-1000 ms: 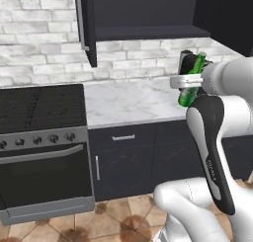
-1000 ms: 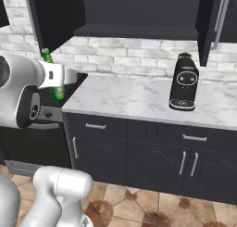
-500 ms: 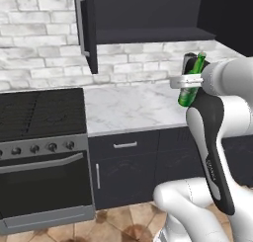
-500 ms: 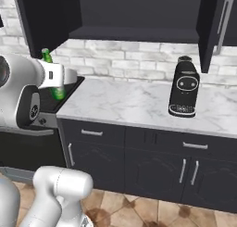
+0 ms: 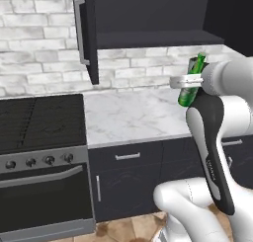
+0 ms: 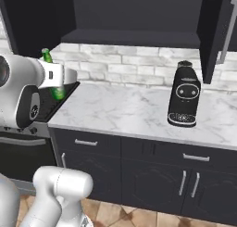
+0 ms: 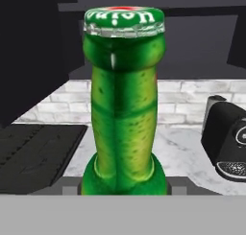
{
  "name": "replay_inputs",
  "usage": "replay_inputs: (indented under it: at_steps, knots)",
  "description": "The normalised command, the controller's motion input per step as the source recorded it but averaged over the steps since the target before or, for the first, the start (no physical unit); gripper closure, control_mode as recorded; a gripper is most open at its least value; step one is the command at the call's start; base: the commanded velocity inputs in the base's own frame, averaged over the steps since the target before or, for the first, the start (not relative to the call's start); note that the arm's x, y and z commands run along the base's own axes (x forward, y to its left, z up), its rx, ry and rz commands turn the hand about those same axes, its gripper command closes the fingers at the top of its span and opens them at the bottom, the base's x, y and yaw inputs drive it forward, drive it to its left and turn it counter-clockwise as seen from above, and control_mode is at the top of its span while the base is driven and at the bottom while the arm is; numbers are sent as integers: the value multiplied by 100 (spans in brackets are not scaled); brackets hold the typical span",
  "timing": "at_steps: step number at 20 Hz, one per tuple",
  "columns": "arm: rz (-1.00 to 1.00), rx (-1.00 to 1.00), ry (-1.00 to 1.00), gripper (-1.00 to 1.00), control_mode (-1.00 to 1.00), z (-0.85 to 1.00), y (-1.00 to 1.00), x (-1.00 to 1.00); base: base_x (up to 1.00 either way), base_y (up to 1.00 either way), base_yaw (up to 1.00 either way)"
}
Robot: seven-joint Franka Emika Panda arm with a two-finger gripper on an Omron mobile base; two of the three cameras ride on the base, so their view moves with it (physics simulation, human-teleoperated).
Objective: Sort all alcoholic drinks to one cabinet, and non-alcoholic drinks to the other.
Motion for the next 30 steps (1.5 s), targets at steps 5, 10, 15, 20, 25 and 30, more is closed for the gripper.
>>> replay_inputs:
  at_steps: [5,10,15,20,25,30]
  knots:
    - [0,0,0,100,100,0,0,0,50,-24,0]
    - [0,0,0,100,100,0,0,0,48,-26,0]
    - [0,0,0,100,100,0,0,0,46,-27,0]
    - [0,0,0,100,100,0,0,0,47,-27,0]
    - [0,0,0,100,100,0,0,0,44,-27,0]
    - [0,0,0,100,100,0,0,0,44,-27,0]
